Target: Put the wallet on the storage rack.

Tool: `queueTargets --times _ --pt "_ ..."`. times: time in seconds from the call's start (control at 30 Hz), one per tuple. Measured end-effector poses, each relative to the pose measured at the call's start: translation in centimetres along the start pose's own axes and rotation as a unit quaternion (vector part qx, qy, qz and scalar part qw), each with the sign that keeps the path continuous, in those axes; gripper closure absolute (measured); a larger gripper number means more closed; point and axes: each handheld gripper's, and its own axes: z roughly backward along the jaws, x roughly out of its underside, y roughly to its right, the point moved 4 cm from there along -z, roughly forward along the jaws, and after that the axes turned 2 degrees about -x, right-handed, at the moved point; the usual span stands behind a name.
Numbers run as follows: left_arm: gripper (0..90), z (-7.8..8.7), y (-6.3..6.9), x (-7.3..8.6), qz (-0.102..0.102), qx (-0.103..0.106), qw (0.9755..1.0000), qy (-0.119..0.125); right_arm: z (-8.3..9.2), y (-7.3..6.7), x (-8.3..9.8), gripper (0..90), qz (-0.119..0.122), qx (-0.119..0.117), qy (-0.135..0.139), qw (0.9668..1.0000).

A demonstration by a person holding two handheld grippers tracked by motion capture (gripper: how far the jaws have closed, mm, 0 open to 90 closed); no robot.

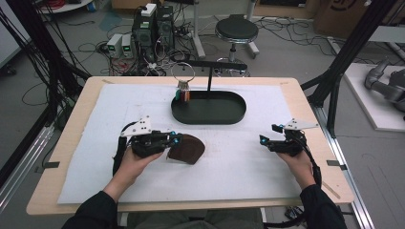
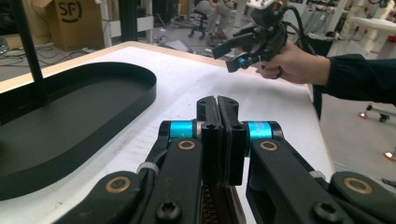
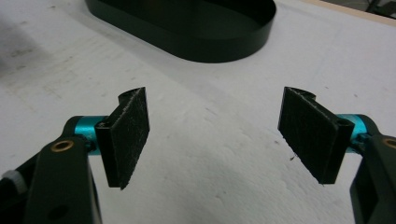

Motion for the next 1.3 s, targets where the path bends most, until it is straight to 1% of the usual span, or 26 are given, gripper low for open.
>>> queueTargets --times 0.17,0.23,0.27,0.3,0.4,0.43,0.47,0.5,0.6,0.7,0.77,0.8,0.9,1.0,1.03,1.1,1.17,1.2,1.23,1.27,1.3 --pt "87.7 1.0 0.0 0.2 -0.008 0.006 0.9998 -0.017 -0.7 -1.6 -0.6 25.5 0.016 -0.025 -0.001 0.9996" --pt "87.3 1.5 0.0 0.4 -0.011 0.001 0.9997 -0.023 -1.0 -2.2 -0.8 25.5 0.023 -0.031 -0.001 0.9993" --pt "87.2 1.8 0.0 0.5 -0.008 0.004 0.9996 -0.025 -1.2 -2.4 -0.9 25.5 0.027 -0.034 -0.001 0.9991" --pt "87.0 2.1 0.0 0.7 -0.010 0.006 0.9995 -0.028 -1.3 -2.5 -0.9 25.5 0.030 -0.037 -0.002 0.9989" --pt "86.8 2.8 0.1 1.0 -0.020 0.004 0.9990 -0.040 -1.6 -2.9 -1.1 25.5 0.030 -0.045 -0.003 0.9986" --pt "86.7 3.0 0.2 1.1 -0.024 0.004 0.9987 -0.045 -1.7 -3.1 -1.1 25.4 0.026 -0.049 -0.002 0.9985" --pt "86.7 3.2 0.2 1.2 -0.032 0.003 0.9983 -0.050 -1.8 -3.2 -1.2 25.5 0.026 -0.054 -0.001 0.9982" --pt "86.8 3.3 0.2 1.3 -0.032 0.003 0.9982 -0.050 -2.0 -3.5 -1.3 25.5 0.025 -0.061 0.001 0.9978" --pt "86.8 3.5 0.2 1.4 -0.041 0.005 0.9975 -0.057 -2.4 -4.4 -1.8 25.4 0.026 -0.082 0.007 0.9963" --pt "86.8 3.6 0.2 1.5 -0.042 0.008 0.9974 -0.059 -3.0 -5.7 -2.5 25.5 0.035 -0.110 0.011 0.9933" --pt "86.8 3.7 0.1 1.6 -0.042 0.009 0.9972 -0.062 -3.5 -6.7 -3.0 25.9 0.044 -0.131 0.011 0.9904" --pt "86.8 3.8 0.0 1.6 -0.042 0.008 0.9970 -0.064 -3.7 -7.2 -3.3 26.6 0.049 -0.138 0.017 0.9890" --pt "86.8 4.0 -0.1 1.8 -0.040 0.006 0.9970 -0.066 -4.6 -8.5 -4.0 26.7 0.054 -0.166 0.018 0.9845" --pt "86.8 4.1 -0.1 1.9 -0.038 0.007 0.9971 -0.066 -5.5 -9.5 -4.6 27.2 0.052 -0.190 0.015 0.9802" --pt "86.8 4.1 -0.1 2.0 -0.038 0.008 0.9971 -0.066 -5.8 -9.9 -4.8 27.7 0.054 -0.197 0.016 0.9788" --pt "86.8 4.2 0.0 2.0 -0.040 0.009 0.9969 -0.067 -6.5 -10.5 -5.0 30.1 0.060 -0.212 0.012 0.9754" --pt "86.8 4.2 0.0 2.0 -0.040 0.009 0.9969 -0.067 -7.2 -11.3 -5.2 30.2 0.067 -0.225 0.003 0.9721" --pt "86.7 4.2 0.0 2.0 -0.040 0.009 0.9969 -0.067 -7.6 -11.7 -5.3 30.3 0.070 -0.231 0.002 0.9704" --pt "86.8 4.2 0.0 2.0 -0.040 0.009 0.9970 -0.066 -8.0 -12.1 -5.4 30.4 0.069 -0.239 -0.001 0.9686" --pt "86.7 4.2 0.0 2.1 -0.041 0.009 0.9970 -0.065 -8.3 -12.5 -5.5 30.4 0.070 -0.248 -0.006 0.9661" --pt "86.7 4.2 0.0 2.1 -0.040 0.010 0.9970 -0.065 -8.7 -12.9 -5.6 30.5 0.073 -0.252 -0.010 0.9648"
